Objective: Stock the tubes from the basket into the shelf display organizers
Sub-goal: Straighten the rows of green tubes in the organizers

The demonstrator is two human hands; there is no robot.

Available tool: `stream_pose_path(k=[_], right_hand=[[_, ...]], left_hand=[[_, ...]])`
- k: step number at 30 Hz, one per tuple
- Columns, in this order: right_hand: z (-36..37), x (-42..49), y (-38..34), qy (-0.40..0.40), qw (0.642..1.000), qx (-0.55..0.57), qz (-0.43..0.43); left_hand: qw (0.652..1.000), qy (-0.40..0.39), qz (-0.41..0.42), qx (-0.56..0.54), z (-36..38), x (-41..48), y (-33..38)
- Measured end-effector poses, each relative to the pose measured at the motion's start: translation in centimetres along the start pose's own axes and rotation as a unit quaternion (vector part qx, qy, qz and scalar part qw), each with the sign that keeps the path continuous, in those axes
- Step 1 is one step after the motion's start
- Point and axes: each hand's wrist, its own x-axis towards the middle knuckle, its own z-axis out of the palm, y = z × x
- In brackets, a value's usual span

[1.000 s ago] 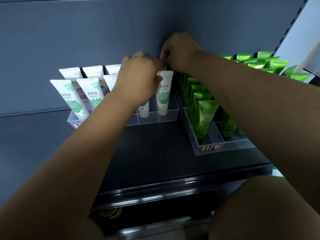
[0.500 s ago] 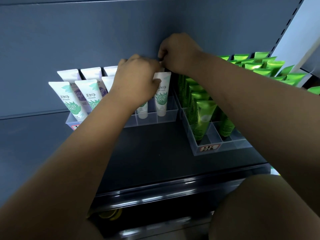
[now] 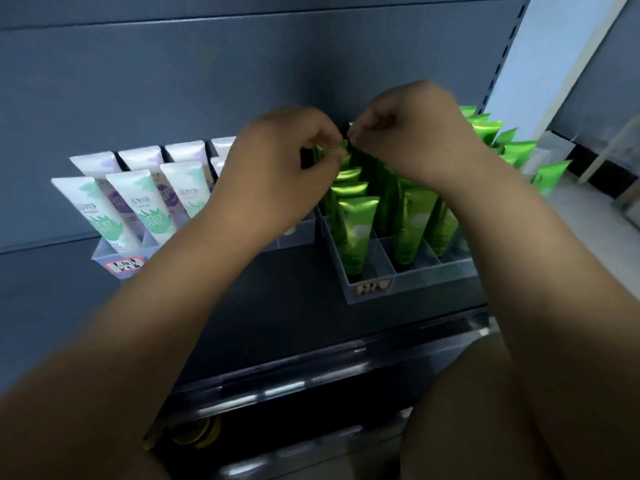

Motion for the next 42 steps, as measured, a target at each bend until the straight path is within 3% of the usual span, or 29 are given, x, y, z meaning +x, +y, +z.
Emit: stream_pose_path(k=[3,8,12,17,27,42], right_hand=[[-0.1,-1.3,0.7,-0.042,0.999,-0.003,-0.008],[-0.1,-2.7,1.6,-0.081,0.996,-0.012,-0.022],[0.0,-3.0,1.3,-0.086,0.996,-0.023,-0.023],[0.1,-3.3,0.5,-0.100,0.994,-0.032,-0.022],[0.2,-3.1,0.1,-0.111,0.992,-0.052,-0.023],[1.3,-3.0,0.8,-0.073,0.997,0.013,-0.016]], left_hand=[[0.995,-0.045,-0.074,-0.048,1.2,-1.3,1.2],[0.993,-0.103,-0.042,0.027,2.2,-2.7,2.2],[0.992,-0.102,-0.013,0.074,2.5,-3.0,2.8],[0.994,-0.096,-0.017,0.053,2.7,-3.8,2.1],[0.985,-0.067,-0.132,-0.091,4.1,-5.0,0.6],[0.989,-0.057,-0.112,-0.072,4.0,-5.1,0.5]])
